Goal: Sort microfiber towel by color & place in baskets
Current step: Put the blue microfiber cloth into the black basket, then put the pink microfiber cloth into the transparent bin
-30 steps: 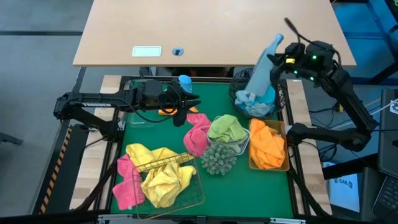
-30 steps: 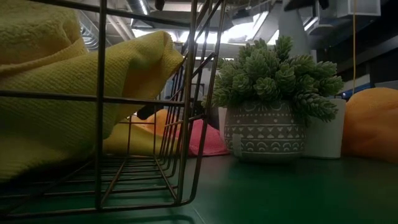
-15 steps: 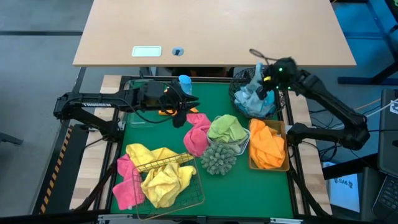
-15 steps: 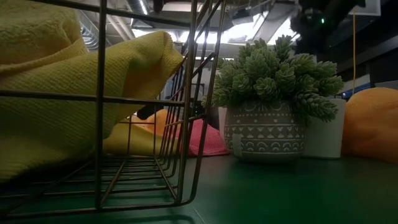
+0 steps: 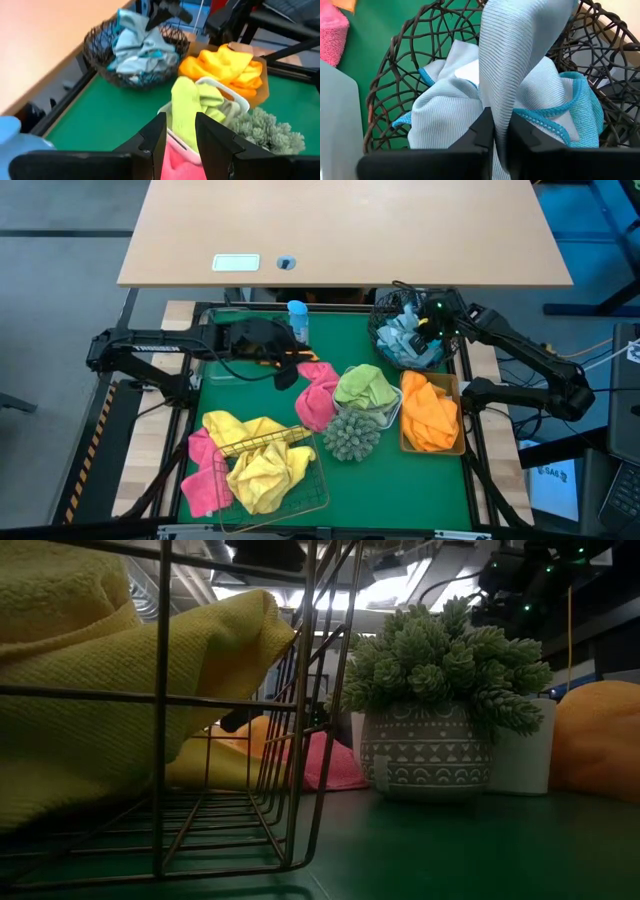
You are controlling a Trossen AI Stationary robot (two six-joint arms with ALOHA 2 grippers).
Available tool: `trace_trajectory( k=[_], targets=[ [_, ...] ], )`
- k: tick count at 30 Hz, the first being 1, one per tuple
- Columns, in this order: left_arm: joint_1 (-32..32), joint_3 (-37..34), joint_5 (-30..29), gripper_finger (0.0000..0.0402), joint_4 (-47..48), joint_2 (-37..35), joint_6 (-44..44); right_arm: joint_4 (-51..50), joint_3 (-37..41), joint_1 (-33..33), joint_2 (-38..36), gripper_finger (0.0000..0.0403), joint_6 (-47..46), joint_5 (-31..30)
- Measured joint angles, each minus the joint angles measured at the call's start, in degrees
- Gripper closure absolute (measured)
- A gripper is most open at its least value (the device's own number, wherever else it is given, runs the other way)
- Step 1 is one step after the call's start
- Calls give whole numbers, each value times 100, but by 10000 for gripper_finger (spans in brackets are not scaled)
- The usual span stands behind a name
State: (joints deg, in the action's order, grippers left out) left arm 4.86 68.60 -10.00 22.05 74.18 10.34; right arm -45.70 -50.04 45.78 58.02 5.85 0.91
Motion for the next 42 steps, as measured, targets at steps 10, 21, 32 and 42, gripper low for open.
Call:
trace_trajectory(
  k=[10,21,32,42],
  targets=[
    [-2,0,45,303,330,752,460,-96,0,0,-2,262,-273,11],
    [18,-2,370,303,447,1822,605,-934,-456,0,0,171,-275,4],
    [11,-2,372,303,500,2237,563,-1191,-1034,0,0,165,-275,12],
    [11,2,520,246,637,2440,706,-1192,-1058,0,2,164,-275,13]
  ],
)
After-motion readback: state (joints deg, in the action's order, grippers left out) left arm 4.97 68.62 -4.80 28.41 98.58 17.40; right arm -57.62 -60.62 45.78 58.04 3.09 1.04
